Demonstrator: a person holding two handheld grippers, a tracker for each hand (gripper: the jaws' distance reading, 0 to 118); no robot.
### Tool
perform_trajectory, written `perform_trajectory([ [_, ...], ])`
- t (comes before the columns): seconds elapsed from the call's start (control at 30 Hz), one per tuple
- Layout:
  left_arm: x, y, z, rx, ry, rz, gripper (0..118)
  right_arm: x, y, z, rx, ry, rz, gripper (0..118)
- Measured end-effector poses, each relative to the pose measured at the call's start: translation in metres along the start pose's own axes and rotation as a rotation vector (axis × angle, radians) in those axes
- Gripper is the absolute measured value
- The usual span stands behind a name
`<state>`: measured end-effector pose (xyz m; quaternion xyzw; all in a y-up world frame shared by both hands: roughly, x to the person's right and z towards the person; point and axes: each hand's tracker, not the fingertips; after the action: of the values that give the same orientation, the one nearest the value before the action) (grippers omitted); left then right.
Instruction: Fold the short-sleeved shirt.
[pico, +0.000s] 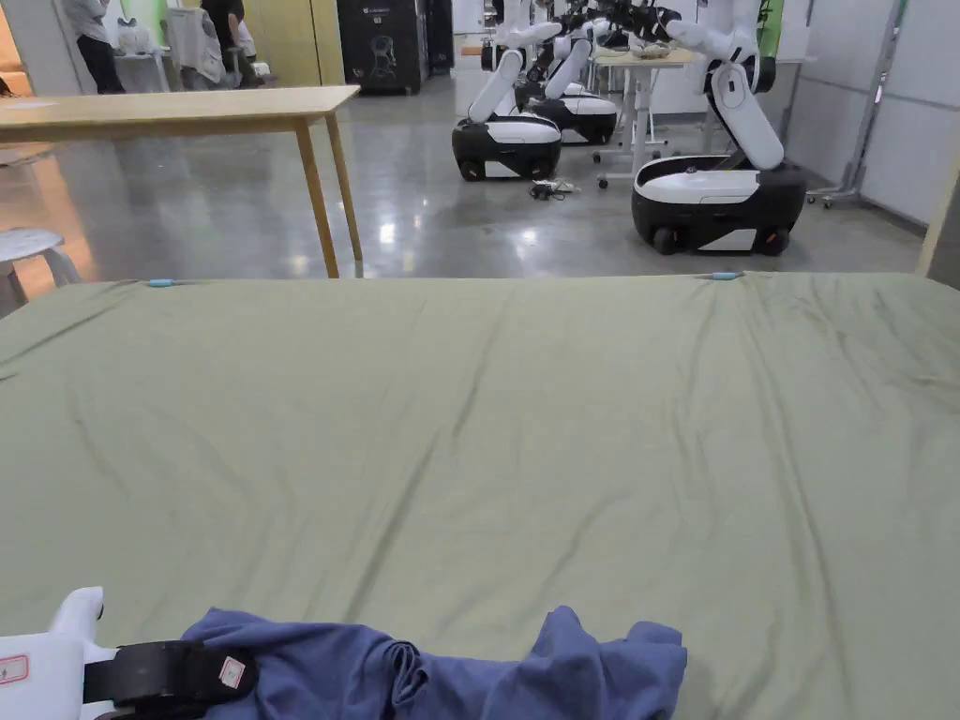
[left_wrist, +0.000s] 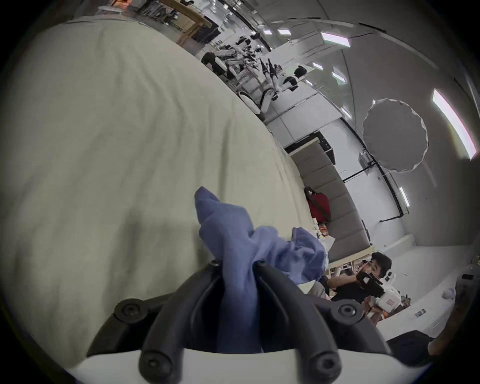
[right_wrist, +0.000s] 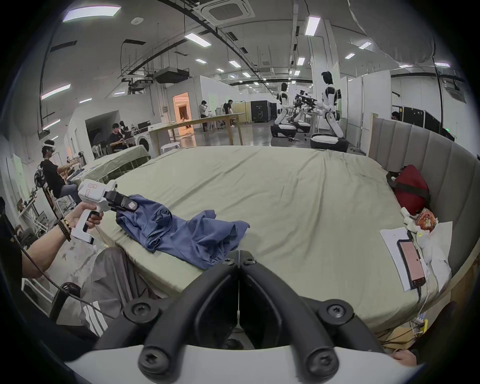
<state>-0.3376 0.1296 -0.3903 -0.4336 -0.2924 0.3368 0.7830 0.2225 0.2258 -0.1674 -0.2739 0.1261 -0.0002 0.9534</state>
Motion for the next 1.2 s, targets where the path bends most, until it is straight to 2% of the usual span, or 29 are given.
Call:
perform_trajectory([
  [0.13,0.045,0.003,-0.013,-0.003,-0.134,0.026,12,0.0,0.001,-0.001,-0.004,0.001,0.0,1],
  [0.3,0.112,0.007,-0.052,-0.042,-0.099,0.03,12,0.002,0.0,0.003,0.0,-0.001,0.002,1],
  [0.37,0.13,0.006,-0.071,-0.063,-0.102,-0.008,12,0.004,-0.002,0.006,0.004,-0.006,-0.005,1],
  [0.5,0.157,-0.006,-0.132,-0.163,-0.188,0.026,12,0.01,-0.007,0.014,0.008,-0.019,-0.021,1],
  [0.57,0.172,-0.014,-0.167,-0.211,-0.163,-0.029,12,0.014,-0.009,0.018,0.007,-0.029,-0.028,1],
  [0.63,0.171,-0.017,-0.205,-0.252,-0.1,-0.069,12,0.017,-0.01,0.023,0.01,-0.056,-0.03,1],
  [0.83,0.158,-0.037,-0.265,-0.34,-0.087,-0.01,12,0.029,-0.021,0.044,0.034,-0.092,-0.076,1],
  [0.87,0.156,-0.038,-0.265,-0.332,-0.092,0.0,16,0.031,-0.023,0.046,0.033,-0.103,-0.082,1],
  [0.9,0.156,-0.04,-0.262,-0.315,-0.114,0.018,25,0.033,-0.024,0.047,0.029,-0.113,-0.087,1],
  [0.97,0.156,-0.039,-0.256,-0.295,-0.226,0.036,67,0.037,-0.025,0.048,0.025,-0.127,-0.092,1],
  [1.03,0.169,-0.041,-0.251,-0.323,-0.281,0.035,101,0.039,-0.026,0.047,0.018,-0.137,-0.094,1],
  [1.07,0.174,-0.041,-0.25,-0.333,-0.268,0.021,104,0.038,-0.027,0.046,0.016,-0.139,-0.094,1],
  [1.2,0.185,-0.047,-0.254,-0.353,-0.233,-0.027,104,0.036,-0.027,0.043,0.015,-0.126,-0.096,1],
])
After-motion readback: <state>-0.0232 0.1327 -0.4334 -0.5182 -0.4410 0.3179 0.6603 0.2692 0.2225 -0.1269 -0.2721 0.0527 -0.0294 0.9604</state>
